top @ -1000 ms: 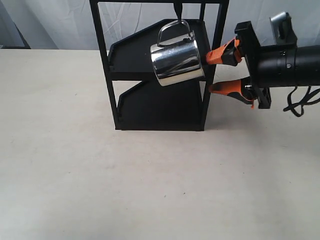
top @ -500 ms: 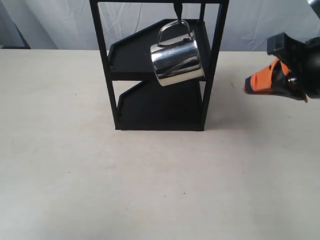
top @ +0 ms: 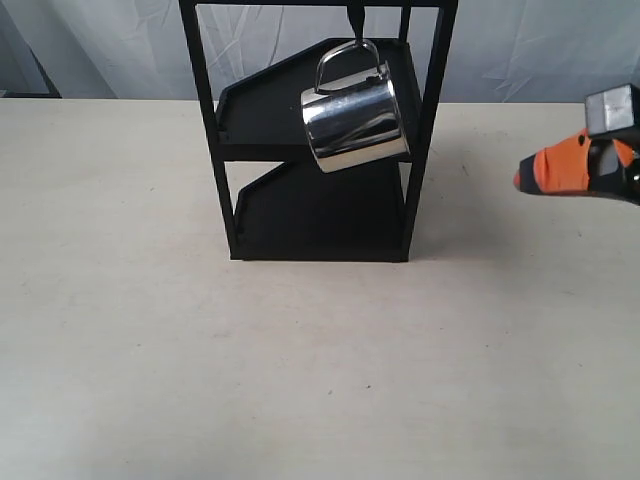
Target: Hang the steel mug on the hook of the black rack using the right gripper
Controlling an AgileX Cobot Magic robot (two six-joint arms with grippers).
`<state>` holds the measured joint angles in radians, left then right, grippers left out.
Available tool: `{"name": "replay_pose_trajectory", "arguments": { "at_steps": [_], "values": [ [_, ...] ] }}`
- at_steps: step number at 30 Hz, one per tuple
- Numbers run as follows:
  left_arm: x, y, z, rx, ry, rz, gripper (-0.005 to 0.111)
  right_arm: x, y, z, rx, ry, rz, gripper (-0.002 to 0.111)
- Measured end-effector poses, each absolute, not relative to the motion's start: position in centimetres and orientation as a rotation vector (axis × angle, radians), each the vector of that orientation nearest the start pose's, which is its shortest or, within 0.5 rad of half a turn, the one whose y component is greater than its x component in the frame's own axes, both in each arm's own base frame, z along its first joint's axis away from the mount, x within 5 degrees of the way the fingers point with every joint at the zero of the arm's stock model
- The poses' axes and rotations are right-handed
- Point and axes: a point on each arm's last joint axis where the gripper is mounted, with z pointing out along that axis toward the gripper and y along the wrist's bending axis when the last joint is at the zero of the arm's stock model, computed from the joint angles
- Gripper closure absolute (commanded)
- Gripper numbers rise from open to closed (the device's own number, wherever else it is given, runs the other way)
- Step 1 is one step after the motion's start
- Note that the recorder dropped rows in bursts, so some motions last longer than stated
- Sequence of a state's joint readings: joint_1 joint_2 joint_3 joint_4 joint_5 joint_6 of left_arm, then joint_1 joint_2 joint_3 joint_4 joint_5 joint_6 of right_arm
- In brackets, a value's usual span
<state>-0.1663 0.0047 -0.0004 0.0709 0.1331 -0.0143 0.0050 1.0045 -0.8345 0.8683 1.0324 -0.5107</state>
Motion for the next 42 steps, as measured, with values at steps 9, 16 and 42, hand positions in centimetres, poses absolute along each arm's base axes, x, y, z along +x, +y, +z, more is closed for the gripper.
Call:
{"name": "replay_pose_trajectory", "arguments": {
  "at_steps": [9,16,42],
  "values": [
    [5.6,-0.9,20.1,0.173,1.612,-0.077,0.105,13.4,4.6,31.2,-0.192,2.024,0.567,0.105],
    [5.6,-0.9,20.1,0.173,1.612,-0.077,0.105,8.5,3.2,26.1,0.051,1.807,0.569,0.105],
    [5.6,-0.9,20.1,0.173,1.612,-0.077,0.105,5.5,1.6,20.5,0.058,1.596,0.363,0.105]
  ]
}}
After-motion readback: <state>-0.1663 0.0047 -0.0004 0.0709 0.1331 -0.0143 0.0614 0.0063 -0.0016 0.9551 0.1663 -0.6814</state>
